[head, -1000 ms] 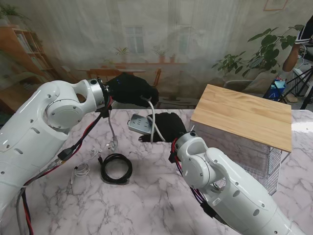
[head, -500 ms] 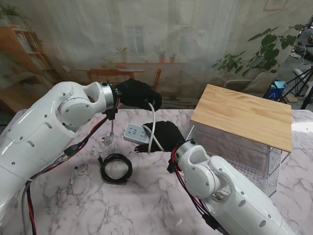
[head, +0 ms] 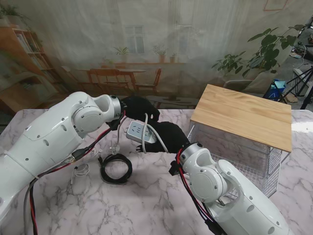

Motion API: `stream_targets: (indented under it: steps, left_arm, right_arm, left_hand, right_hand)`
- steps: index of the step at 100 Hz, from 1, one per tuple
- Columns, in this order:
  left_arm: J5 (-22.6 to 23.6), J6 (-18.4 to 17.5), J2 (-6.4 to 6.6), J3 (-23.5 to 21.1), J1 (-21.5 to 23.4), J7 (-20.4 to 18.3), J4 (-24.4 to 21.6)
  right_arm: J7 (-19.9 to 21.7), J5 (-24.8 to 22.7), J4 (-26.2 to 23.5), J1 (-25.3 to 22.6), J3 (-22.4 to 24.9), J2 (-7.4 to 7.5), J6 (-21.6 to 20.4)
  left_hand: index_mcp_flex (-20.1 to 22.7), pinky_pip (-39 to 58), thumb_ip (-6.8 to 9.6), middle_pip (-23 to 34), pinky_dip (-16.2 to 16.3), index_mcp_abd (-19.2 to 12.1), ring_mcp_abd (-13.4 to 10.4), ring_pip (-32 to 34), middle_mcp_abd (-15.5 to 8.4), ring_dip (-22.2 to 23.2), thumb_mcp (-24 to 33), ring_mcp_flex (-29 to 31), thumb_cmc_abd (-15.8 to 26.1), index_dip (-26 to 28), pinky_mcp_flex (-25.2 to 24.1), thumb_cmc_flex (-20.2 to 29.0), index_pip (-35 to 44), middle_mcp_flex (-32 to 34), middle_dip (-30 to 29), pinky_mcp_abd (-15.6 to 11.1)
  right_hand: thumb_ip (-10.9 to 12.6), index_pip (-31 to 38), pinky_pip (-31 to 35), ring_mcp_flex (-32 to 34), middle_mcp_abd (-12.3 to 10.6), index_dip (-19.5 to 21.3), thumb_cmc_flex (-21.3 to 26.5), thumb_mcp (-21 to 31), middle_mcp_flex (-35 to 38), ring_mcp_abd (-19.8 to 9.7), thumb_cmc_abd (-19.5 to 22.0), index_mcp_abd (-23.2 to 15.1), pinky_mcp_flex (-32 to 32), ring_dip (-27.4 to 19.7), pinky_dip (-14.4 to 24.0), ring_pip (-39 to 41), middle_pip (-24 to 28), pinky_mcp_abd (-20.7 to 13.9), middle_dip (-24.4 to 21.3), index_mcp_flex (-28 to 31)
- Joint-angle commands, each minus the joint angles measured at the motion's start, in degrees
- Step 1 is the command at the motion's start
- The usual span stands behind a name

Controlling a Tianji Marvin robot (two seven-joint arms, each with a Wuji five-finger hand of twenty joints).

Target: Load the small electronics into the mesh drawer

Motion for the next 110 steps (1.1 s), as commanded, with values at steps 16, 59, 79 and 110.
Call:
stream_targets:
  steps: [16, 59, 79, 110]
  left_arm:
    - [-1.6, 0.7, -0.97, 0.8, -0.5, -0.3, 0.3]
    - [-0.4, -2.8, 1.16, -10.2, 6.1, -4.4, -10.0]
    - [1.3, -5.9, 2.16, -14.9, 9.4, -6.3, -15.2]
    - [2.5, -8.1, 2.32, -15.5, 9.9, -6.3, -19.6]
  right_arm:
    - [0.9, -0.2, -0.2, 0.4, -0.4, -0.1, 0.1]
    - [0.7, -0.4, 3.4, 3.5, -1.5, -0.5, 4.1]
    - [0.8, -0.1, 5.8, 6.2, -2.6, -0.83, 6.9]
    - [2.2, 0.6, 8.0, 8.6, -5.5, -0.85, 7.1]
  left_hand:
    - [0.3, 3.7, 1.38, 1.8, 1.2, -1.3, 1.8, 5.1, 0.9, 1.4, 2.3, 2.1, 2.9, -0.5, 1.2, 4.8, 0.1, 1.0, 1.4, 0.8]
    - [1.3, 6.9, 2.19, 3.3, 1.1, -0.1, 1.8, 8.0, 1.3, 1.1, 3.1, 5.6, 1.2, -1.2, 5.4, 4.8, 0.4, 3.9, 1.8, 1.1]
    - [2.2, 9.0, 2.89, 4.0, 0.0, 0.8, 1.6, 9.6, 1.6, 0.4, 3.7, 8.4, -0.3, -1.7, 8.8, 4.7, 0.3, 6.1, 1.6, 0.9]
    - [3.0, 12.1, 3.53, 5.3, -3.0, 0.9, 1.1, 11.9, -0.9, -0.9, 5.6, 10.9, -1.8, -2.2, 11.7, 3.4, 0.3, 8.3, 1.5, 0.5]
  right_hand:
    - [-0.9, 2.4, 0.7, 2.1, -0.2, -0.4, 11.9, 11.9, 2.6, -1.8, 12.5, -11.0, -0.2, -0.1, -0.2, 4.2, 3.6, 0.6, 0.3, 3.8]
    - [-0.9, 2.4, 0.6, 2.0, -0.2, -0.3, 12.0, 11.9, 2.6, -1.7, 12.5, -10.9, -0.3, -0.1, -0.2, 4.2, 3.6, 0.7, 0.3, 3.8]
    - [-1.0, 2.4, 0.7, 2.0, -0.2, -0.3, 12.0, 11.9, 2.6, -1.7, 12.5, -10.8, -0.3, 0.0, -0.2, 4.3, 3.6, 0.7, 0.3, 3.7]
    - [-0.9, 2.4, 0.6, 1.8, 0.0, -0.4, 12.1, 11.8, 2.5, -1.6, 12.6, -10.9, -0.4, 0.0, -0.2, 4.4, 3.5, 0.6, 0.3, 3.6]
